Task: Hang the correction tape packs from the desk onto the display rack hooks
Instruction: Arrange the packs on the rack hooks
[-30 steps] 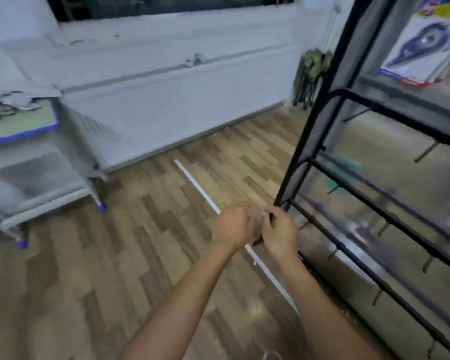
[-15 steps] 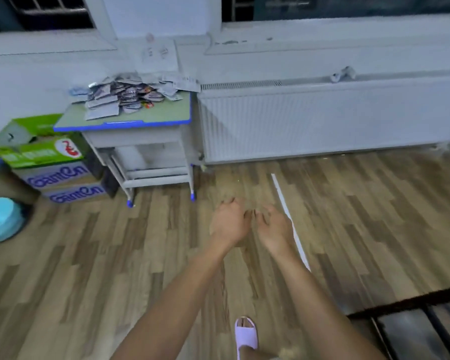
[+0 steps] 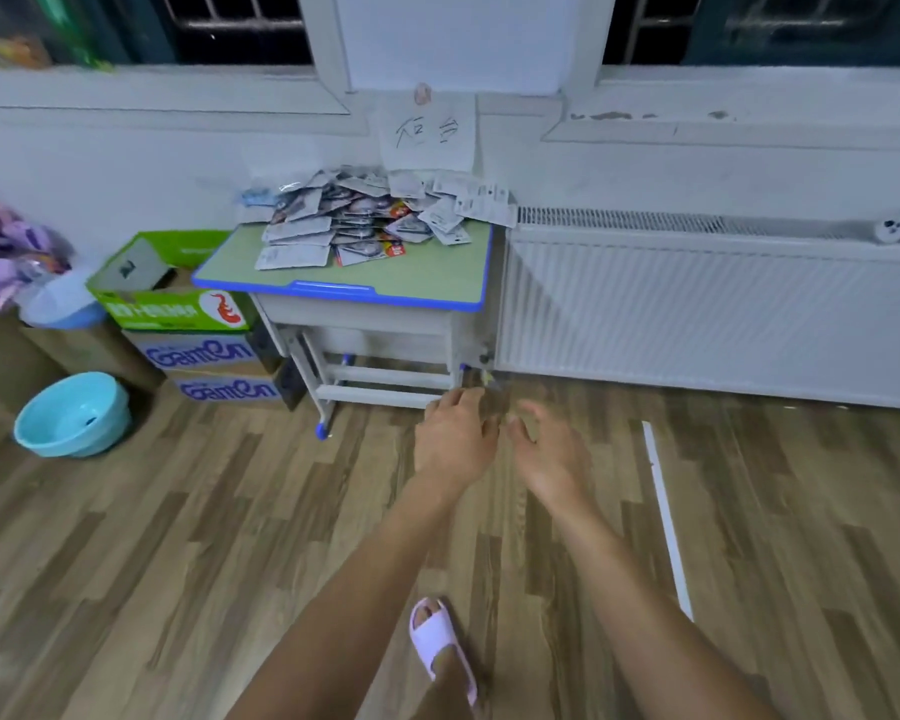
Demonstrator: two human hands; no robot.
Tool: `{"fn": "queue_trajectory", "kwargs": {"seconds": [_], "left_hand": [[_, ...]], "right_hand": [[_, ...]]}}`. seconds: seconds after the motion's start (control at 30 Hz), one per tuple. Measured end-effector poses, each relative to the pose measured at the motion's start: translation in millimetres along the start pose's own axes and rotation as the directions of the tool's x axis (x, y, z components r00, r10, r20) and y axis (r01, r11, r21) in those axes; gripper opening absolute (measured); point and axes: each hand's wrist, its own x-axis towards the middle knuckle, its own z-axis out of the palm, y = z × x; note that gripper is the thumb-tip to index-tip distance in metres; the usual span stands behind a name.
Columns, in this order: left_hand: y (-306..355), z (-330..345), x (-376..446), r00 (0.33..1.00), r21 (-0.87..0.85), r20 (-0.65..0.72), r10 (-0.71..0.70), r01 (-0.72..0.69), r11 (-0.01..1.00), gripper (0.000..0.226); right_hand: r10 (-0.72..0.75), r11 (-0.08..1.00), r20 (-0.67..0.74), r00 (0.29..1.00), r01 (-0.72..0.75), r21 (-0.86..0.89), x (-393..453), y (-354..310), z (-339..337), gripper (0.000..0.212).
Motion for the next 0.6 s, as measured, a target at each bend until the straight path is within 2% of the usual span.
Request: {"fn": "queue_trajectory", "kwargs": {"seconds": [0.17, 0.37, 0.6], "left_hand": [[-25.3, -26.8, 99.4, 0.998, -0.062, -0.051, -0.021, 0.018, 0.998, 0.038], [-56.9, -54.5, 203.8, 1.000, -0.008, -0.025, -0.019, 0.019, 1.000, 0.048], [-83.9, -58.9, 314.4, 0.998, 0.016, 0.014, -0.060, 0.060, 0.998, 0.049]], "right_hand": [[0.007, 1.000, 0.042, 0.999, -0.007, 0.016, 96.3, -44.6, 37.6, 0.036], [0.005, 0.999, 0.008, 1.000, -0.005, 0.049, 188.5, -88.4, 76.6, 0.027], [0.037, 0.999, 0.062, 0.997, -0.039, 0.038, 295.6, -101.8, 112.8, 0.039]]}}
